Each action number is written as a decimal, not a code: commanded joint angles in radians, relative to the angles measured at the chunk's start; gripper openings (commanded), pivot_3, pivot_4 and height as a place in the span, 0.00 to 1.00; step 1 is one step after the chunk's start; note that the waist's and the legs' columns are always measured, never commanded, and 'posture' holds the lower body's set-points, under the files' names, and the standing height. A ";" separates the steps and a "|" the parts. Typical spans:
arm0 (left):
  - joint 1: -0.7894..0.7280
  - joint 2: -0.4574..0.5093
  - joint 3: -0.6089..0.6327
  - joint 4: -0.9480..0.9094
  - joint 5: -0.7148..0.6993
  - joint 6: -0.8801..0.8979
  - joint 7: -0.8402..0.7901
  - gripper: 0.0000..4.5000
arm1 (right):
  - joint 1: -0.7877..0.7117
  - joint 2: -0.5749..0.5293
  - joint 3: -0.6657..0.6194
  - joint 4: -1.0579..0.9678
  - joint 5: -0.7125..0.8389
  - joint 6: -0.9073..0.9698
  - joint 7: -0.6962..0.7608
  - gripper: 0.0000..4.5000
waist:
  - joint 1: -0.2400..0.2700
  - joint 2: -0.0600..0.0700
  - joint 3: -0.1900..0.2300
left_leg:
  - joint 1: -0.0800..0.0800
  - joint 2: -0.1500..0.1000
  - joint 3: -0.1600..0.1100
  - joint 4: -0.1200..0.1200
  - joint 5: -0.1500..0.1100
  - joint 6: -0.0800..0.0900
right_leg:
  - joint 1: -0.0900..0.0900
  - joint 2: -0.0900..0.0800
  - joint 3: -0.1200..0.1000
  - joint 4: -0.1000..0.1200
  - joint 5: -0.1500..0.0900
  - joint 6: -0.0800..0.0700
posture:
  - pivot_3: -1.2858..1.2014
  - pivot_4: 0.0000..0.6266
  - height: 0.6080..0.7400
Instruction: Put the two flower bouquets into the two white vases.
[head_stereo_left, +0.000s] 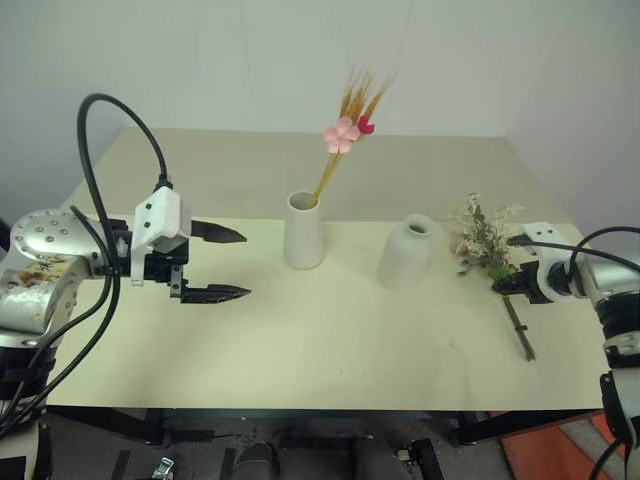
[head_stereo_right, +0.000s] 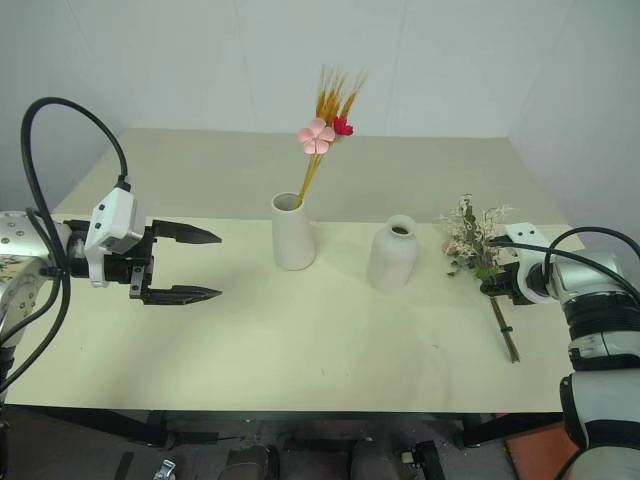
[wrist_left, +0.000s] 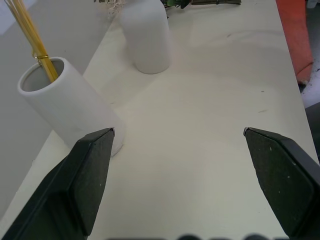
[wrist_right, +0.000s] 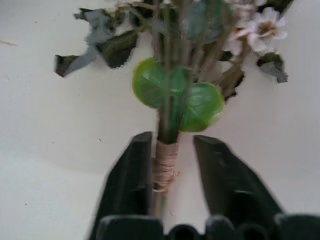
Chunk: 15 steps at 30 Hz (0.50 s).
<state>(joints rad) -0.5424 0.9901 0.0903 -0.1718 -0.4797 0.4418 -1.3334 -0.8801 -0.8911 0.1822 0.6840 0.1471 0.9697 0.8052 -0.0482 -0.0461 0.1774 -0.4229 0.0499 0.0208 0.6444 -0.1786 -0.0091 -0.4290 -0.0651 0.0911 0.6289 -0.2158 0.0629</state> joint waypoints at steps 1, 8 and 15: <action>0.007 0.010 0.041 -0.031 -0.019 -0.008 0.017 1.00 | -0.038 0.002 -0.010 0.049 -0.044 -0.041 -0.007 0.06 | 0.000 0.000 0.000 | 0.000 0.000 0.000 0.000 0.000 0.000 | 0.000 0.000 0.000 0.000 0.000 0.000 | 0.52 0.24 1.00; 0.030 0.022 0.043 -0.039 -0.010 -0.005 0.029 1.00 | -0.037 0.032 -0.222 -0.022 -0.040 -0.143 -0.267 0.04 | 0.001 0.000 0.000 | 0.000 0.000 0.000 0.000 0.000 0.000 | 0.000 0.000 0.000 0.000 0.001 -0.001 | 0.52 0.24 1.00; 0.025 0.019 0.056 -0.012 -0.026 -0.005 0.028 1.00 | 0.211 0.255 -0.600 -0.664 0.165 -0.603 -0.410 0.04 | -0.001 0.001 0.000 | -0.002 0.002 -0.001 -0.002 0.000 0.000 | -0.004 0.003 0.002 0.002 -0.001 0.001 | 0.52 0.24 1.00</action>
<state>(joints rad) -0.5014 0.9959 0.1167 -0.1825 -0.4943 0.4437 -1.3036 -0.6684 -0.6538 -0.3158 0.1577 0.2033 0.4402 0.3871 -0.0488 -0.0455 0.1776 -0.4244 0.0524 0.0200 0.6427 -0.1786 -0.0091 -0.4328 -0.0613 0.0933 0.6311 -0.2162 0.0633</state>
